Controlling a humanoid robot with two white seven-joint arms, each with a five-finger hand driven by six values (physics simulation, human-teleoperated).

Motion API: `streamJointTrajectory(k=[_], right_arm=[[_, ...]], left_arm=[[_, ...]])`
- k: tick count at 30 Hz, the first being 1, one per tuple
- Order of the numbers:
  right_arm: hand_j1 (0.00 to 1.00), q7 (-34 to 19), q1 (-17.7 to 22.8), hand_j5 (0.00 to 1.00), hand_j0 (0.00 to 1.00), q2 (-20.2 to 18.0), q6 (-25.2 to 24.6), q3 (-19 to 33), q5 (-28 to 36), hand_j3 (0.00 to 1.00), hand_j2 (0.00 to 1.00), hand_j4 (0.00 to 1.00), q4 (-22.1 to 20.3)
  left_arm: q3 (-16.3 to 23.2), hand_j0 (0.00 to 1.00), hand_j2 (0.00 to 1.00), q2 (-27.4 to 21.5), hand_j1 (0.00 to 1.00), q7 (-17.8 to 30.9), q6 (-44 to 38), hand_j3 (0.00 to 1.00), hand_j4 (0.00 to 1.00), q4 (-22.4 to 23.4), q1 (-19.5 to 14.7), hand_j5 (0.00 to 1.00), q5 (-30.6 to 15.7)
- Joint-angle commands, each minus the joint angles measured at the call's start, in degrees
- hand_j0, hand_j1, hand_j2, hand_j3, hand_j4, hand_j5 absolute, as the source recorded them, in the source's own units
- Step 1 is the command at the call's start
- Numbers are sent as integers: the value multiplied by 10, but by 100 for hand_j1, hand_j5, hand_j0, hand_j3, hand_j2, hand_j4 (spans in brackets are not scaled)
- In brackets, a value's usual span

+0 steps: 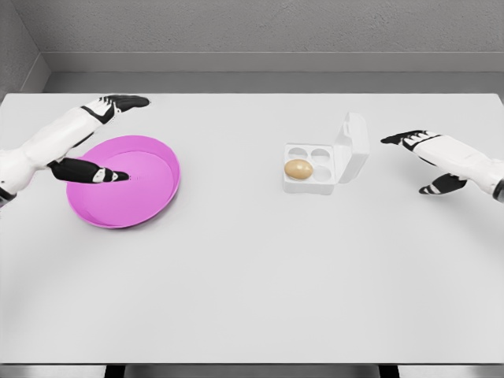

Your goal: Pack egg into the box and close the box lid

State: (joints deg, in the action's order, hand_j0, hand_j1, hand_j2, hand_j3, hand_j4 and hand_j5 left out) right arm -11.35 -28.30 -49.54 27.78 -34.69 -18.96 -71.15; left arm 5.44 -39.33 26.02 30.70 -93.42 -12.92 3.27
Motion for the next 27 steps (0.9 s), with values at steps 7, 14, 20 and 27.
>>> streamJointTrajectory(k=[7,14,20,27], right_arm=[[100,0,1,100,100,1,0,-3,3,100,100,100,-30],[100,0,0,100,100,5,16,-8,3,100,100,100,-31],[100,0,-1,100,100,6,38,-8,4,100,100,100,-41],[100,4,-2,100,100,5,46,-7,7,100,100,100,-60]], left_arm=[[-37,100,100,-21,100,0,43,100,100,86,18,100,1],[-36,100,100,-21,100,0,43,100,100,98,18,100,2],[-33,100,100,-21,100,1,43,100,100,100,19,100,2],[-34,100,100,-22,100,3,43,100,100,104,24,100,6]])
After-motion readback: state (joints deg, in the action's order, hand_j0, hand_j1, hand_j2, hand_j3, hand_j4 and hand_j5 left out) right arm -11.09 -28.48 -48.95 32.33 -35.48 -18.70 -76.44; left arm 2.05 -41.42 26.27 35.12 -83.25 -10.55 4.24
